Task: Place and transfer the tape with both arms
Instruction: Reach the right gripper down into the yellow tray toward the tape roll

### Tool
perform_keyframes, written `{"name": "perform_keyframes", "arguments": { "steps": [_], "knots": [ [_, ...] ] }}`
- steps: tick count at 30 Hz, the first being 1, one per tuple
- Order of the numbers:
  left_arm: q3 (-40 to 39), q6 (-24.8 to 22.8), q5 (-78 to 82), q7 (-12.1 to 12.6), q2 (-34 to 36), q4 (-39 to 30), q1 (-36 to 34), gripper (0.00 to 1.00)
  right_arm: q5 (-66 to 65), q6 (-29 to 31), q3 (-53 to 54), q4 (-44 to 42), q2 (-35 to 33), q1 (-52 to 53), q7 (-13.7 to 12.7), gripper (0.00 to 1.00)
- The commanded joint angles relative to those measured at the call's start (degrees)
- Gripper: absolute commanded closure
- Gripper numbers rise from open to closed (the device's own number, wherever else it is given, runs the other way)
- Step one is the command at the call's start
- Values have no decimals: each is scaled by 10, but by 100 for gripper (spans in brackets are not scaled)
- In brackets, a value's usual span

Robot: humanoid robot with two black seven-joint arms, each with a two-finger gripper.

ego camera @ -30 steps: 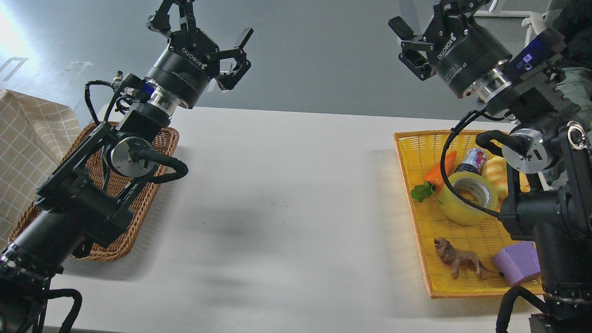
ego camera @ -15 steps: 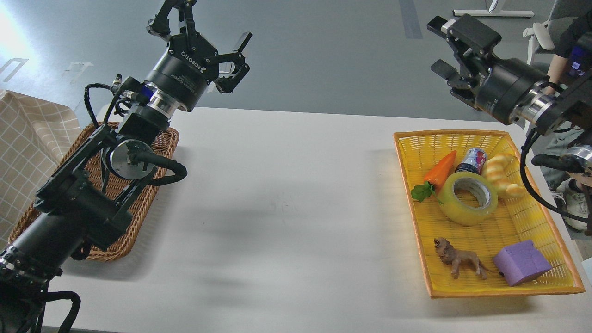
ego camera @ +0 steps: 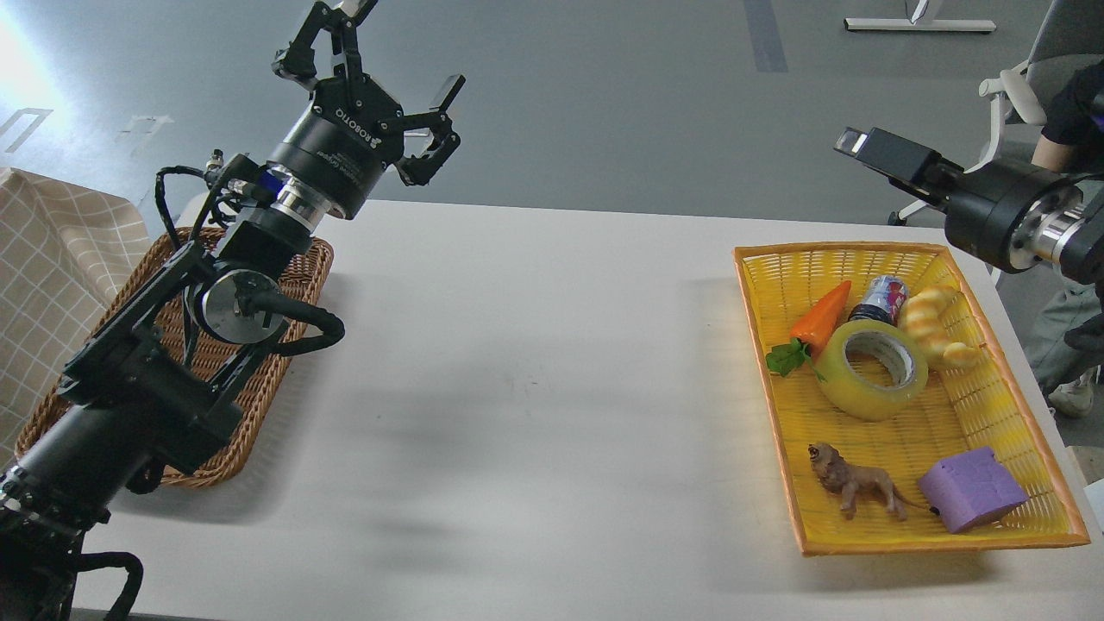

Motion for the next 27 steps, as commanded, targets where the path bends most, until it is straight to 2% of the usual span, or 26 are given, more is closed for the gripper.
{"name": "perform_keyframes", "arguments": {
  "steps": [1,8,15,22,27],
  "knots": [
    [0,-2,0,0,-1,0,8,0,2,5,23,11,2,-4,0,0],
    [-3,-4,16,0,-2,-1,8,0,0,1,34,11,11,-25,0,0],
    [-4,-4,16,0,2,-1,8,0,-22,10,26,7,-10,-42,-10,2],
    [-4,-4,16,0,-3,-1,9,0,-185,24,-26,-1,-11,-49,-9,2],
    [-3,-4,16,0,-5,-1,9,0,-248,24,-60,-26,3,-50,-10,2]
  ]
}}
